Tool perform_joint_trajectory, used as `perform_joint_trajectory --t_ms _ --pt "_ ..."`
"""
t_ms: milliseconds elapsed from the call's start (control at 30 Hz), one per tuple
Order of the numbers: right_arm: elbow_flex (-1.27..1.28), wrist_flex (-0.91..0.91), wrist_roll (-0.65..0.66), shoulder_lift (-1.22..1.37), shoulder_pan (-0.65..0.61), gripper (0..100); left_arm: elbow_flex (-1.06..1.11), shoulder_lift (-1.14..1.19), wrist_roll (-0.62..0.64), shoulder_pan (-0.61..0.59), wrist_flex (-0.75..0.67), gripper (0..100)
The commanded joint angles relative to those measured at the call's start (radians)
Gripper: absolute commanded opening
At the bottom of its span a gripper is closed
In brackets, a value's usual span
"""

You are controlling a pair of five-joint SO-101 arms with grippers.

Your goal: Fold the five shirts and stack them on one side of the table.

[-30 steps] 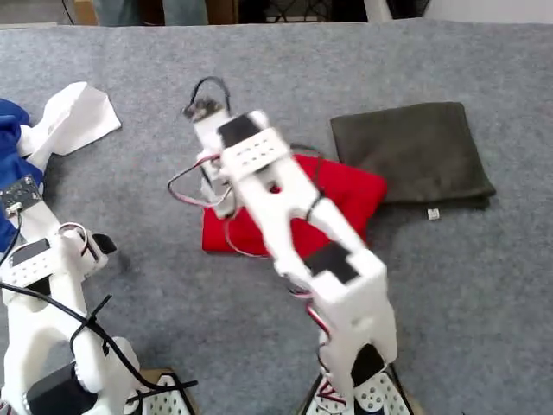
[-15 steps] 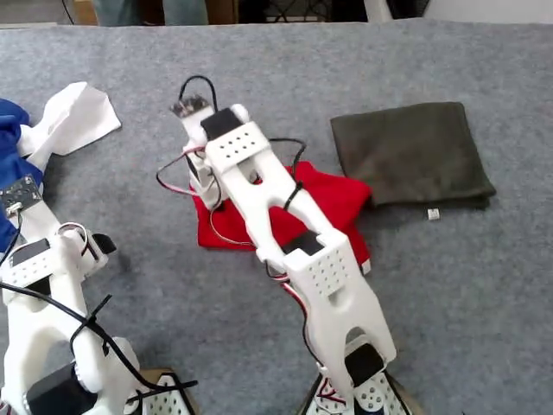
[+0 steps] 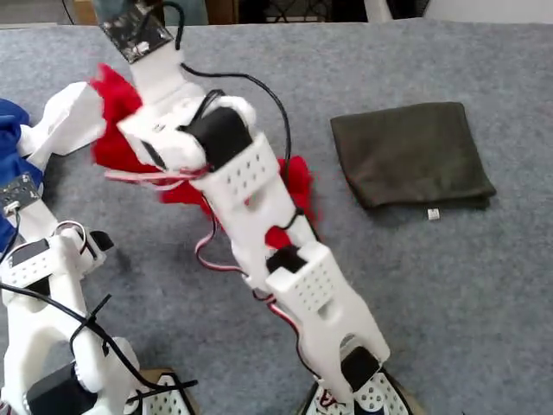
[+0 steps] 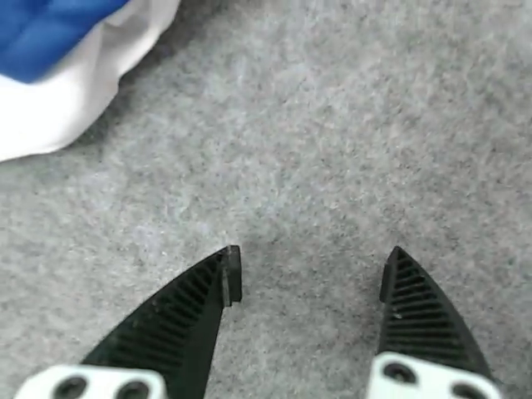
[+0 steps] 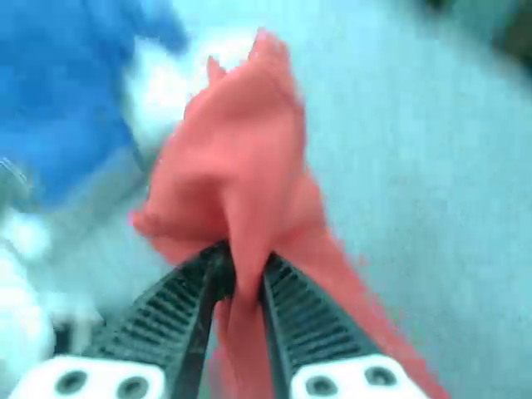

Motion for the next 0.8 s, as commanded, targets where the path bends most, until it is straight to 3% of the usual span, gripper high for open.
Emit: perform_joint_trajectory --t_ms 0,233,433,600,767 --pt "-0.056 -0.048 -0.117 -0.110 0.029 1.5 -0.018 -0.020 0.006 -0.012 -0.012 28" --pt "-0.050 0.100 -0.183 -0.036 0.328 1.4 -0.018 -0.023 0.006 -0.036 -0.014 28" --pt "0.070 0.098 -0.104 0.008 0.609 1.4 -0.018 -0.023 0.006 -0.033 -0.014 28" --pt "0.337 0.098 0.000 -0.050 0.753 1.4 -0.018 -0.023 0.006 -0.030 -0.011 28" --pt "0.762 0.098 0.080 -0.179 0.878 1.4 -0.013 -0.026 0.006 -0.028 -0.008 28"
